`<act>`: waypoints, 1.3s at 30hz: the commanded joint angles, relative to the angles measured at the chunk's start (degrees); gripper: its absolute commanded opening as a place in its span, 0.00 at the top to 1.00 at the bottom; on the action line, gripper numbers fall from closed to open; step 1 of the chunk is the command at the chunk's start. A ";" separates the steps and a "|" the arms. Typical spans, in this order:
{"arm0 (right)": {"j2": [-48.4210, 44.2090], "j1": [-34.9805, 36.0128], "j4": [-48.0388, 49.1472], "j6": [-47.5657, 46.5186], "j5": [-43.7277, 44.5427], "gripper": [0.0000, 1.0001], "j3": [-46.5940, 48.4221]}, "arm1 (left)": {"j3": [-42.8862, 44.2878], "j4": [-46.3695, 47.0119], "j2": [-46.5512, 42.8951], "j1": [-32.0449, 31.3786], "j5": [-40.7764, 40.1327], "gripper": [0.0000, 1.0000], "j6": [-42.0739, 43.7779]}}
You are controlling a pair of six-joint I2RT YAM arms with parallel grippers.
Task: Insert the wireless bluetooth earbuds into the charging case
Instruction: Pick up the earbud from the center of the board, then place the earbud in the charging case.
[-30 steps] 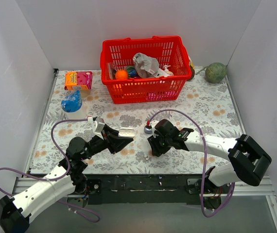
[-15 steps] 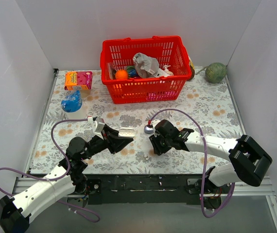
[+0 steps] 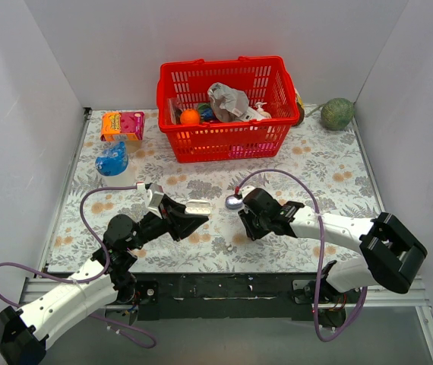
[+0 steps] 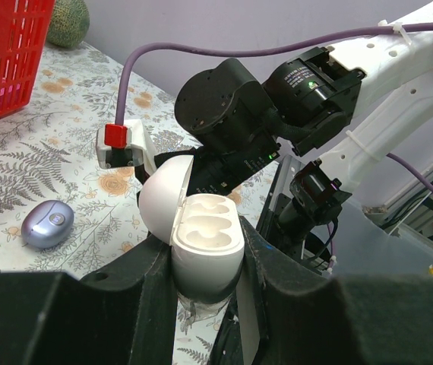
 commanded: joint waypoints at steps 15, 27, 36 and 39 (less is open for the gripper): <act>-4.46 -0.11 -5.30 0.65 6.21 0.99 0.93 | -0.68 1.26 0.02 0.12 0.22 1.00 -0.29; -24.17 3.91 -19.01 -12.62 -24.36 0.99 28.08 | 2.13 4.78 5.54 0.12 17.76 1.00 5.14; -20.65 15.17 -16.47 -10.25 -21.65 0.99 33.20 | 5.82 17.34 19.79 0.03 34.05 1.00 2.52; -18.63 17.72 -16.64 -10.34 -19.02 0.99 32.76 | 7.41 16.56 21.20 -0.06 35.28 1.00 3.04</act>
